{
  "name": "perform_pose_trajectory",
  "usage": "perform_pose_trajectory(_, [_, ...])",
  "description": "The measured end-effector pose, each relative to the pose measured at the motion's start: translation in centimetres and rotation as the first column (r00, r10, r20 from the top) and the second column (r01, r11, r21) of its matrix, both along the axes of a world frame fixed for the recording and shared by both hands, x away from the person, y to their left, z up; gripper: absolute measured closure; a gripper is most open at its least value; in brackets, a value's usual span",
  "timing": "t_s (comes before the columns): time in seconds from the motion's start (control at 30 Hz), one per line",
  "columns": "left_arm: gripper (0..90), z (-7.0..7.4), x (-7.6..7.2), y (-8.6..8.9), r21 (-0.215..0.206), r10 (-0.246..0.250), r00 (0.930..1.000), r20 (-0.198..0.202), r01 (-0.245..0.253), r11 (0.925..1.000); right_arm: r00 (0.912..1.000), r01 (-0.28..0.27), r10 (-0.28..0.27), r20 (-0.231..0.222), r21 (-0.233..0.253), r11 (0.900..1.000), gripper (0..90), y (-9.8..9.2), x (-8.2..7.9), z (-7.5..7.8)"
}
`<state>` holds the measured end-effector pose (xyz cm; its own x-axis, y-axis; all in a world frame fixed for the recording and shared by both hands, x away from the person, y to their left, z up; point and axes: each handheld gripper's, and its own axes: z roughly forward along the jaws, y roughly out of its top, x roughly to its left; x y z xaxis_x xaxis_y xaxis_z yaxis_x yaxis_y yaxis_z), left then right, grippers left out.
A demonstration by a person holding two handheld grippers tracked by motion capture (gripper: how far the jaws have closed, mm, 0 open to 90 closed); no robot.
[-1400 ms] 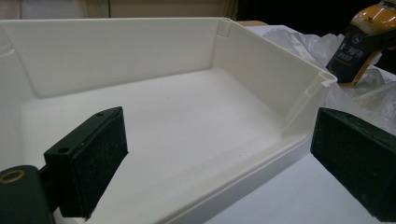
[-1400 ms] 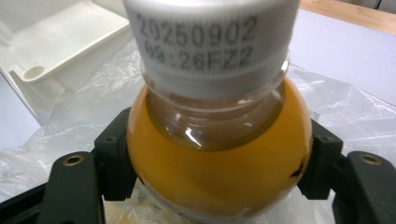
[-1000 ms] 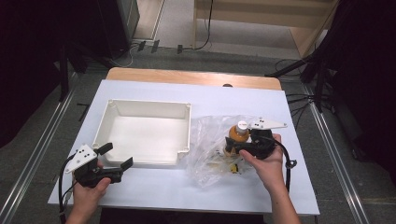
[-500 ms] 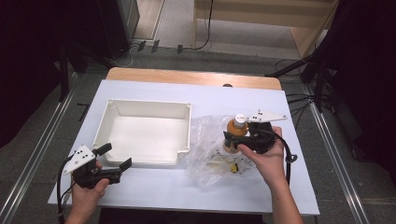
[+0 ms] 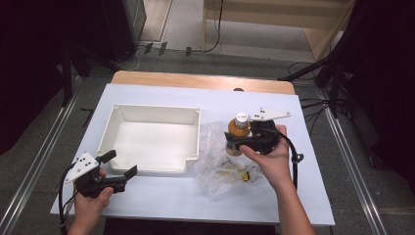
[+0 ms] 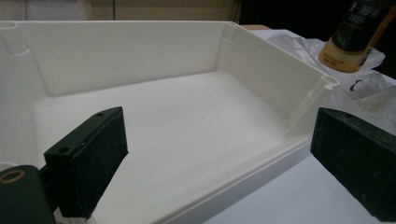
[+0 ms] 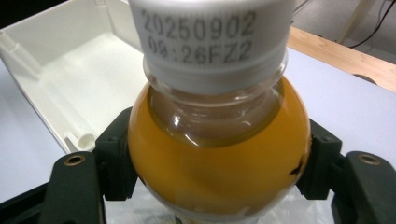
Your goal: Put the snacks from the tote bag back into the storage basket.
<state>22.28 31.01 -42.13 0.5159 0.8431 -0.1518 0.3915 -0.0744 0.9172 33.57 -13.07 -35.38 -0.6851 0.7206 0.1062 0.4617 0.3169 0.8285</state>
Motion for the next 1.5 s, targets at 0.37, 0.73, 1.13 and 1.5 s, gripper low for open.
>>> perform_pose_trajectory(0.37, [4.2,0.0,-0.1,0.1,-0.004,0.002,1.0000,0.002,-0.002,1.0000,0.9998,-0.019,0.019,-0.005,-0.001,1.000,30.7,1.8,0.6,0.4])
perform_pose_trajectory(0.73, [4.2,0.0,-0.1,0.0,-0.005,0.000,1.0000,0.002,0.000,1.0000,0.9995,-0.032,0.032,0.000,0.002,0.999,30.7,3.1,0.9,0.7])
perform_pose_trajectory(1.13, [4.2,0.1,-0.2,0.0,0.009,-0.004,1.0000,0.009,0.004,1.0000,0.9987,-0.049,0.049,0.012,-0.003,0.999,30.7,4.6,1.3,1.4])
perform_pose_trajectory(1.5, [4.2,0.2,-0.3,-0.1,0.006,-0.007,0.9999,0.014,0.007,1.0000,0.9981,-0.061,0.061,0.014,0.001,0.998,30.7,5.5,1.6,1.8])
